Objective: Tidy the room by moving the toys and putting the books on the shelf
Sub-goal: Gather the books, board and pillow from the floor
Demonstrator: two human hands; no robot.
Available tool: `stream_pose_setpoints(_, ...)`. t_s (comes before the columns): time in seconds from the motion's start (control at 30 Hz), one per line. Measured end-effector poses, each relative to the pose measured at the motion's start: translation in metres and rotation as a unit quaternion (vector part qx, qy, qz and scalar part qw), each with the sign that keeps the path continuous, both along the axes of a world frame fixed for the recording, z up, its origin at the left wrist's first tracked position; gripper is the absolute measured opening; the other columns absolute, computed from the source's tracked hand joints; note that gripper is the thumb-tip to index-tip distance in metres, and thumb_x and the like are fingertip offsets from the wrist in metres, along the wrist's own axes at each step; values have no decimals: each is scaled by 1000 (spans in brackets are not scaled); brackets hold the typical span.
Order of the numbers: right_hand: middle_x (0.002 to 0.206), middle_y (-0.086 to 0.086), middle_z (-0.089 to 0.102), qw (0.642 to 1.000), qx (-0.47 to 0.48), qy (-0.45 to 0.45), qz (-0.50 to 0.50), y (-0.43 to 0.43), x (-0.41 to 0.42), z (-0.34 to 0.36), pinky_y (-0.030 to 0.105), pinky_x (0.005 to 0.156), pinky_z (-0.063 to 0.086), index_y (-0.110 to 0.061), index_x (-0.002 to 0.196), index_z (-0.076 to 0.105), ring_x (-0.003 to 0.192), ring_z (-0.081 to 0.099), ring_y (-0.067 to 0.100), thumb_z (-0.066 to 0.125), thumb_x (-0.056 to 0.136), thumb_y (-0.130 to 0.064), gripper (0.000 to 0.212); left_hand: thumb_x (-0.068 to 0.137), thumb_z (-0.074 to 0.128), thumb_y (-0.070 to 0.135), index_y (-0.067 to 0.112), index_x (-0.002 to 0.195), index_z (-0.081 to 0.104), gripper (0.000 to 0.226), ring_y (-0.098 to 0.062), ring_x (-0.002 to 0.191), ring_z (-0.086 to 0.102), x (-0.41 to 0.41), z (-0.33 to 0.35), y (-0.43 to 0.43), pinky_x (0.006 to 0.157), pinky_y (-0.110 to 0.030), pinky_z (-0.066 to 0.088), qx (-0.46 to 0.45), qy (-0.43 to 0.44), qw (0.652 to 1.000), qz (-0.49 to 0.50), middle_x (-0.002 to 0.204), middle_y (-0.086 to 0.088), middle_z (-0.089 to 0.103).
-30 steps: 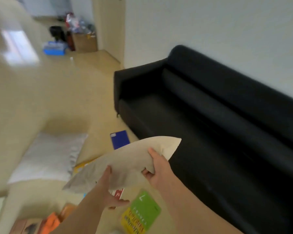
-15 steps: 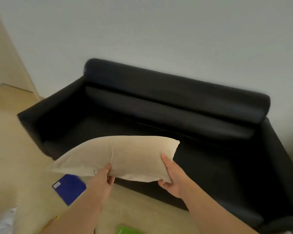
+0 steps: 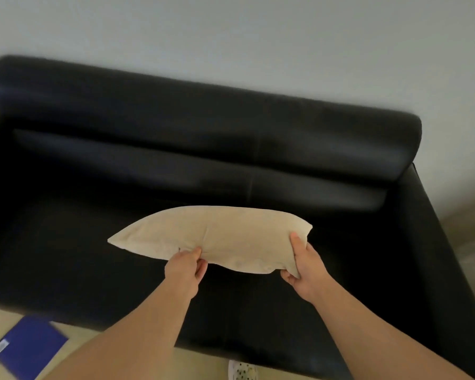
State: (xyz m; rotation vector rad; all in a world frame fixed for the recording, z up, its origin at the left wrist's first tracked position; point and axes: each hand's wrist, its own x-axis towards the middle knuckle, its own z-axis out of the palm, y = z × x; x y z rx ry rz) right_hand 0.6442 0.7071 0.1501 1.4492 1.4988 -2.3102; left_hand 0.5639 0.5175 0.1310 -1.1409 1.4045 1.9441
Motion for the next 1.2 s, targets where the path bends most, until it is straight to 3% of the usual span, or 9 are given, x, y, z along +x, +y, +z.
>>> stream_pose_setpoints(0.17,94,5,58,981,157,-104,45,61,-14,-63,29,61,46,-17,108,52,81,56,19,42,96,-42,30,90,57,4,2,115,55,25,-23,103,61,-14,-52,62,78,-32,53,-4,-127,991,-40,88,-12,60)
stream_pose_setpoints(0.33,90,10,46,924,198,-321,59,99,0,-115,36,72,46,-4,117,47,81,45,25,43,95,-16,25,91,52,-3,-2,110,53,19,-24,99,59,-24,-83,97,83,-34,51,-98,-155,970,-157,84,-15,56)
stream_pose_setpoints(0.5,120,12,50,911,182,-340,144,87,-14,-132,33,81,42,-15,133,40,107,50,31,43,93,-23,40,88,57,14,6,135,35,52,-35,106,50,-58,-90,104,87,-41,47,-251,-111,947,-168,128,-20,41)
stream_pose_setpoints(0.67,143,11,35,949,52,-285,124,55,-48,-145,44,104,38,-27,148,15,124,40,32,48,93,-38,65,89,57,23,17,141,31,59,-35,121,40,-108,-94,69,100,-48,41,-418,84,795,-432,142,-12,29)
stream_pose_setpoints(0.77,138,11,38,951,29,-297,78,46,-48,-164,37,92,39,-26,148,15,110,44,27,54,90,-32,70,90,55,31,18,142,31,59,-36,123,38,-150,-107,56,102,-45,36,-400,33,770,-495,140,-14,32)
stream_pose_setpoints(0.87,137,15,39,935,31,-352,18,43,-34,-178,47,102,38,-22,145,18,120,43,35,68,80,-38,84,89,55,31,21,144,27,63,-37,130,30,-174,-116,51,104,-48,30,-439,67,721,-532,145,-12,29)
stream_pose_setpoints(1.03,127,14,46,934,-27,-349,-76,43,-26,-198,48,103,35,-7,137,28,117,45,35,74,72,-47,89,76,73,37,19,147,17,92,-37,127,38,-187,-152,31,106,-54,33,-304,-14,851,-428,143,-14,34)
stream_pose_setpoints(1.13,119,10,50,933,-8,-343,-107,37,-31,-202,49,103,37,-11,133,35,114,47,34,71,62,-65,96,60,81,44,20,143,28,102,-37,119,46,-192,-154,15,102,-55,37,-243,-79,886,-388,134,-13,45)
stream_pose_setpoints(1.2,117,9,52,933,17,-341,-113,35,-36,-199,52,101,39,-15,127,41,112,49,34,65,46,-80,106,62,79,44,14,130,46,81,-35,109,53,-193,-149,9,101,-52,39,-190,-106,898,-383,118,-13,57)
